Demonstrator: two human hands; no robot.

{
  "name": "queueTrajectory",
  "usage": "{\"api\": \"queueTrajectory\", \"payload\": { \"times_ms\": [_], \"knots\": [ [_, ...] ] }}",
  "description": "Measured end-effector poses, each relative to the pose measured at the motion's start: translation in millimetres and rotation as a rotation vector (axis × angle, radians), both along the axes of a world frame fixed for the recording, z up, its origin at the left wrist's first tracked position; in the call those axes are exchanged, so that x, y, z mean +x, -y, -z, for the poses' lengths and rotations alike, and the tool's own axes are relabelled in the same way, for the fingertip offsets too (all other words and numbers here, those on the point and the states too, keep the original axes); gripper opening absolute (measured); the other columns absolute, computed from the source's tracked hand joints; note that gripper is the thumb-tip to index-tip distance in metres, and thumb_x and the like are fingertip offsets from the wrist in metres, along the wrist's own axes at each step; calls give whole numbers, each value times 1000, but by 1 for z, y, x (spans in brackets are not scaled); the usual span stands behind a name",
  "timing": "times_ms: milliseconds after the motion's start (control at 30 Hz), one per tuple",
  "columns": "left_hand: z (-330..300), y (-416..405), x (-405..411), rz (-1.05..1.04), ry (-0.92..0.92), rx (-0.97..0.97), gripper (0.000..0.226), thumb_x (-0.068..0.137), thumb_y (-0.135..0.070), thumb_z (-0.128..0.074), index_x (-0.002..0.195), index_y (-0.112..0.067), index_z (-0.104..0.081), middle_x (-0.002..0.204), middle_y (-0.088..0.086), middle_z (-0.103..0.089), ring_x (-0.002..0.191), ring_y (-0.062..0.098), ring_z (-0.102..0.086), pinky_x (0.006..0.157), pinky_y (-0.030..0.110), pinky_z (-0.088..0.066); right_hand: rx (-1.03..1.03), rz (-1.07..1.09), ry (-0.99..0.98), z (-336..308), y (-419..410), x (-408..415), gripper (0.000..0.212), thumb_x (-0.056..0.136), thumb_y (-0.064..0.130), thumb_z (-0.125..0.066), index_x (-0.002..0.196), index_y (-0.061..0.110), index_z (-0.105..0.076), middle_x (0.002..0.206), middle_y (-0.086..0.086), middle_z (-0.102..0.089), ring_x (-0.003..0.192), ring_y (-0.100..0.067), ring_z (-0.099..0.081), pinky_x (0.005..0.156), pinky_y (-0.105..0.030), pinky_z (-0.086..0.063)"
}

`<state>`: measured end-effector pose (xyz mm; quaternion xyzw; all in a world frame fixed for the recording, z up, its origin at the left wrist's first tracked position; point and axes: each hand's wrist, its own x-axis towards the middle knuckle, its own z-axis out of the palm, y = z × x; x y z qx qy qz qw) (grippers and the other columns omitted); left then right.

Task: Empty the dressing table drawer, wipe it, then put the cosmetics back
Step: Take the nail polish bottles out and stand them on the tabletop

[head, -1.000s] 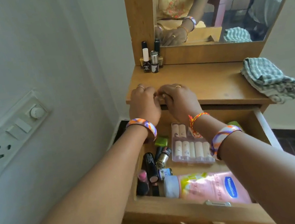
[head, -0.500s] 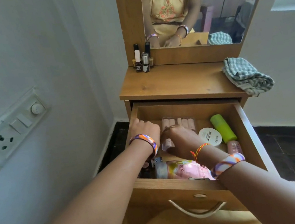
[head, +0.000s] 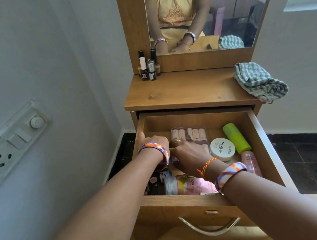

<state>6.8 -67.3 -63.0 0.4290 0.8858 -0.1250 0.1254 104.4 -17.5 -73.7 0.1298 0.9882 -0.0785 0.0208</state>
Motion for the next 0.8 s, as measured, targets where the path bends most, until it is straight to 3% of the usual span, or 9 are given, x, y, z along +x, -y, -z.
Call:
{"api": "queueTrajectory", "payload": {
  "times_ms": [133,433,567,800],
  "knots": [
    [4,3,3,-16,-97,66,21,93,-24,-49,108,-12,-59,104,5,-66,103,24,-59,110,41,-21,8,-13,10,2,0,1,38,93,20,-53,130,19,-53,134,-13,-47,122,-30,-46,95,-36,-43],
    [9,6,6,-16,-187,110,29,91,-27,-53,114,-10,-54,106,5,-66,103,24,-60,107,39,-25,59,-42,33,4,-2,2,41,93,18,-53,133,18,-46,131,-8,-56,124,-28,-47,94,-36,-41],
    [10,9,6,-14,-199,158,33,90,-31,-55,114,-9,-53,106,6,-66,105,24,-59,105,39,-28,22,-10,17,7,-5,1,40,92,18,-53,132,18,-48,125,-9,-60,115,-28,-54,91,-35,-45],
    [14,13,4,-36,-192,261,33,96,-30,-39,115,-10,-57,118,8,-63,117,27,-50,102,39,-31,-43,103,6,8,-9,5,46,90,20,-56,135,18,-45,126,-11,-58,114,-32,-55,86,-37,-48]
  ]
}}
